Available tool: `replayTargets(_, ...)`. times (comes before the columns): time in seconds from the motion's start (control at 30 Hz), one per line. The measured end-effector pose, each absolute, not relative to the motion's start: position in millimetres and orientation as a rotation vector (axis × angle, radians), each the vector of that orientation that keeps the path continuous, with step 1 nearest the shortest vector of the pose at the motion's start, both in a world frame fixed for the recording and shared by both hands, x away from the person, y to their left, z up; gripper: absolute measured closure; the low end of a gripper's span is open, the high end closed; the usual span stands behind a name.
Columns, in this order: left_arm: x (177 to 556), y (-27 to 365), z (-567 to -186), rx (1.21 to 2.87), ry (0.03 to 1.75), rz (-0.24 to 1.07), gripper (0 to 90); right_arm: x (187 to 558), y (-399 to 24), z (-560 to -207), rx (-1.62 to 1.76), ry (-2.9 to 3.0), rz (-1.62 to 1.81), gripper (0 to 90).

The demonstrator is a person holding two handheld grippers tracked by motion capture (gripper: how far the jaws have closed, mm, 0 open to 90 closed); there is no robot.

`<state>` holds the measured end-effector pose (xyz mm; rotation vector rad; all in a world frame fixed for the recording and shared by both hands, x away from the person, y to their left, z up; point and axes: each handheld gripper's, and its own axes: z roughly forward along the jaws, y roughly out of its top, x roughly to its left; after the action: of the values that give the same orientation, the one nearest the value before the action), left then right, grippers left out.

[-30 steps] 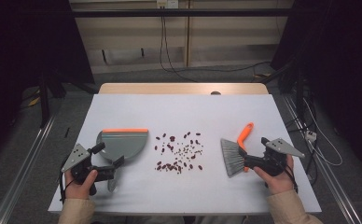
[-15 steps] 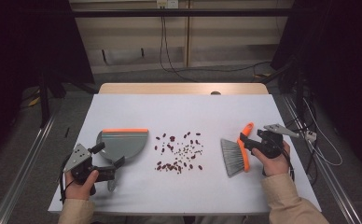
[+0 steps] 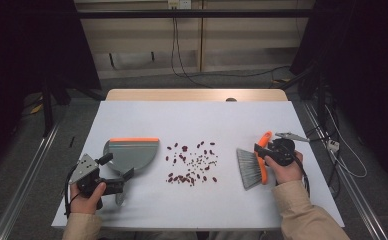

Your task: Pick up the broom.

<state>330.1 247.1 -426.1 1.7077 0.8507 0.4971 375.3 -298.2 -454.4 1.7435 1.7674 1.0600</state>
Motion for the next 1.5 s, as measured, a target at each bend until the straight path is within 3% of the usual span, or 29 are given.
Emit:
replayTargets(0.63,332.5,245.1,-427.6,1.731,0.842,0.486,3.0,392.5,-276.5,-458.5,1.624,2.024,0.970,60.8)
replayTargets(1.17,332.9,244.6,-427.2,1.732,0.847,0.495,3.0,399.1,-261.8,-451.7,1.641,2.094,0.779,60.6)
replayTargets(1.5,332.3,244.4,-426.2,1.730,0.848,0.510,3.1,404.9,-253.8,-446.6,1.751,2.054,0.688,69.0)
